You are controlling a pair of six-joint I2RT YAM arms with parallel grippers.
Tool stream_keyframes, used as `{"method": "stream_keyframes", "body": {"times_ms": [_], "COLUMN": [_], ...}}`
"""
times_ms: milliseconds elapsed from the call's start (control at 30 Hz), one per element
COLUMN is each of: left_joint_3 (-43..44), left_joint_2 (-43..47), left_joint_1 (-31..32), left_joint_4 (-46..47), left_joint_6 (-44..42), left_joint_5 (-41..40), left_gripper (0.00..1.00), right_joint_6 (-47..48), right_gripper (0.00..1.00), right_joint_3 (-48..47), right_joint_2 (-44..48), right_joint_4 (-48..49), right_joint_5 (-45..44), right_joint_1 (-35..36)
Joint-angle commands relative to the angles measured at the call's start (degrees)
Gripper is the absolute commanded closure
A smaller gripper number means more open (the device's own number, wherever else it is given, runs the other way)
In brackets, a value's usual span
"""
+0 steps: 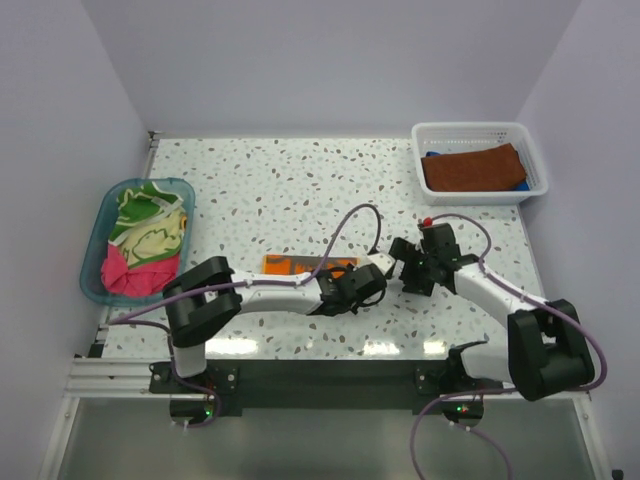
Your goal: Fold and stack the towels
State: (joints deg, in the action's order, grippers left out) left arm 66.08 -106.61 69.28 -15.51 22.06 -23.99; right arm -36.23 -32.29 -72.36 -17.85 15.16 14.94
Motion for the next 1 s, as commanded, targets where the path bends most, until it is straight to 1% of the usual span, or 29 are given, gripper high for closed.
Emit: {"method": "stream_keyframes", "body": {"times_ms": [0,133,233,300,433,567,600,667,700,767,800,867,900,933,967], "left_joint_3": [-0.4,-0.5,-0.7,-0.7,-0.5,-0.1,0.0,0.2,0.2,0.3,0.3,0.5,0.6,0.6,0.5], "left_joint_2": [5.0,6.4,6.9,7.3,7.4,6.6,6.2,5.4,5.0,4.7,4.9,5.9,6.2,7.2,7.8], "left_joint_1": [-0.9,-1.0,-1.0,-1.0,-1.2,-1.2,-1.2,-1.2,-1.2,-1.2,-1.2,-1.6,-1.9,-2.2,-3.2], "left_joint_4": [2.6,2.5,2.3,2.2,2.7,2.9,3.1,3.0,2.9,2.4,2.2,1.9,1.1,1.1,1.0], "left_joint_6": [1.5,1.7,2.0,2.5,3.2,4.5,4.7,5.5,5.8,7.1,7.4,7.9,8.3,8.5,8.7], "left_joint_5": [1.7,2.1,1.6,1.0,0.2,-0.1,0.2,0.7,0.9,0.7,0.5,0.1,-0.1,0.0,0.8], "left_gripper": [1.00,1.00,1.00,1.00,1.00,1.00,1.00,1.00,0.99,0.96,0.88,0.76,0.68,0.63,0.56], "right_joint_6": [-6.0,-10.3,-13.2,-14.7,-18.3,-21.9,-22.0,-21.1,-20.6,-18.2,-17.2,-14.3,-13.3,-12.2,-10.0], "right_gripper": [0.01,0.01,0.01,0.01,0.02,0.07,0.14,0.21,0.30,0.42,0.57,0.74,0.94,1.00,1.00], "right_joint_3": [0.7,1.3,1.4,1.2,1.4,2.6,2.5,1.4,0.8,-1.4,-2.5,-5.5,-6.5,-7.7,-10.0], "right_joint_2": [-2.5,-6.6,-9.4,-11.0,-16.3,-19.7,-19.9,-19.8,-19.6,-19.0,-19.0,-18.7,-18.4,-18.3,-18.3], "right_joint_4": [8.5,14.7,17.0,17.7,22.1,27.8,28.0,27.5,26.7,23.9,22.6,18.8,18.0,15.8,13.0], "right_joint_5": [5.5,8.0,8.2,8.3,8.7,9.4,9.5,9.1,8.8,8.1,7.2,6.6,5.2,4.4,3.7], "right_joint_1": [1.3,2.4,3.4,5.3,9.1,11.9,12.0,12.0,12.0,12.0,12.0,11.9,11.9,11.7,11.6]}}
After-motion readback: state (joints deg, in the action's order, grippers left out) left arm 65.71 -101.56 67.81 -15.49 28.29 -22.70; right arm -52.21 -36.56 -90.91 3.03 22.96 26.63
